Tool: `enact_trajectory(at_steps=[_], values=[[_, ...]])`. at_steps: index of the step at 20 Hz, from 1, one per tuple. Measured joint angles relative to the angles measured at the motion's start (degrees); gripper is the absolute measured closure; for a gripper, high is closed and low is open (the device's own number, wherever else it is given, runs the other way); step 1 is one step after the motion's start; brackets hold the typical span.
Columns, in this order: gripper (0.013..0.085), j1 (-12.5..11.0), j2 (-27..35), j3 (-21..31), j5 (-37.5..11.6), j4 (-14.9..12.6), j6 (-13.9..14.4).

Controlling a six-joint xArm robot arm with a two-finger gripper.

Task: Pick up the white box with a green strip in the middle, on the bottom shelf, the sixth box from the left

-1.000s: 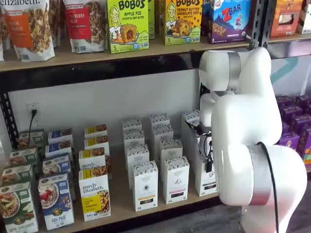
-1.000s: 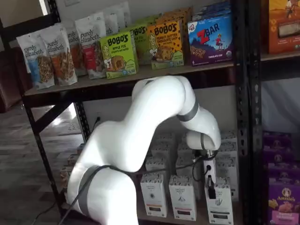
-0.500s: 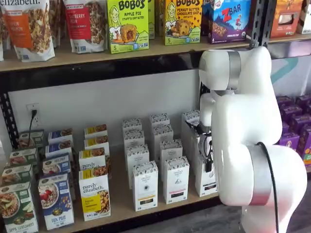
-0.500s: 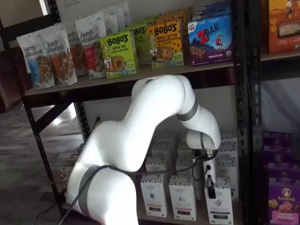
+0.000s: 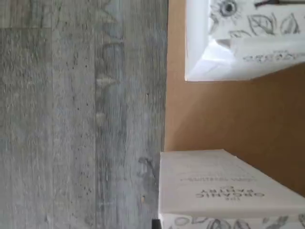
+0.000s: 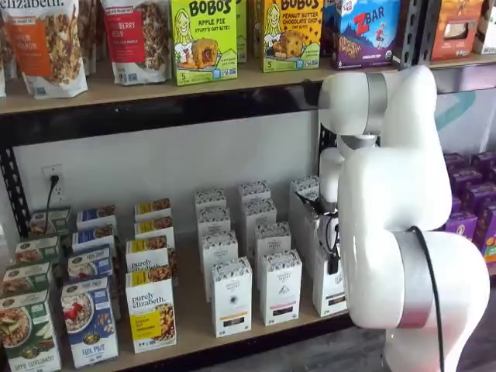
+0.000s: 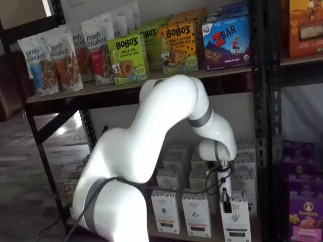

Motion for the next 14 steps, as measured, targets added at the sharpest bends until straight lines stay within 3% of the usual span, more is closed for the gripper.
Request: enact_trajectory(at_steps=[4, 14], values=[[0.0450, 0.2, -2.9, 5.0, -2.1, -2.3, 2.3], [0.0450, 0.4, -12.2, 19.6, -7.2, -3.5, 4.0]])
